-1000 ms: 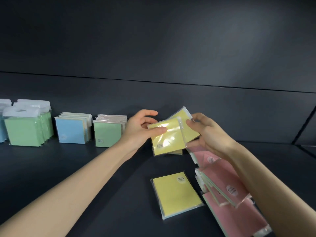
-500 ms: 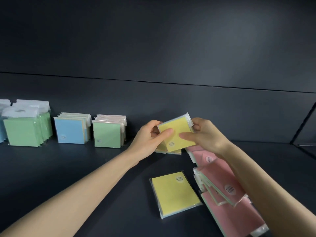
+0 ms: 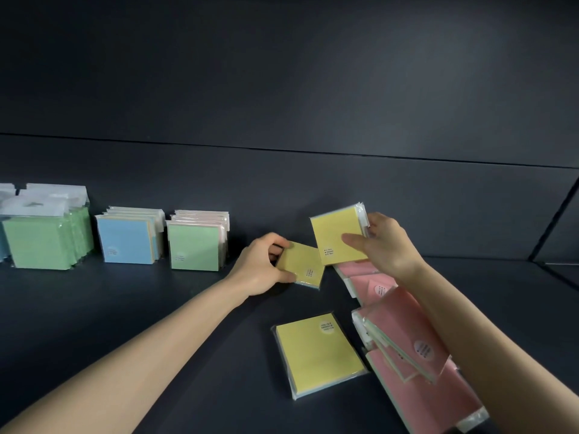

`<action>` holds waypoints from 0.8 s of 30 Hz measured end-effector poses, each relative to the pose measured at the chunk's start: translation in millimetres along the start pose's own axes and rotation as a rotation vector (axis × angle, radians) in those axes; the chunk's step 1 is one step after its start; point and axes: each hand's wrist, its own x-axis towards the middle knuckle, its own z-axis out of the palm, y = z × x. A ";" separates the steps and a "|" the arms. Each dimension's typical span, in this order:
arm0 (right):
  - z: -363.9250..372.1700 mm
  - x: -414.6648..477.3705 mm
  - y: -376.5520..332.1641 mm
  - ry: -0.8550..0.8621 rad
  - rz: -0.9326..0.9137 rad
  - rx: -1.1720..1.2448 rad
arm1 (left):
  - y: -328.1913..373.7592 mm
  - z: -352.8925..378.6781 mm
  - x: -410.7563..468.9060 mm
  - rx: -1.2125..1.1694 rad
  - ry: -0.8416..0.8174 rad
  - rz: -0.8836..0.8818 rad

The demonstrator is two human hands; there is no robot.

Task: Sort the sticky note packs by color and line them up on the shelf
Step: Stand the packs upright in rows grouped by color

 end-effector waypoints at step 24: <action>6.9 -14.6 -31.0 -0.505 0.008 0.510 | 29.6 -37.3 -18.3 -0.318 0.180 0.179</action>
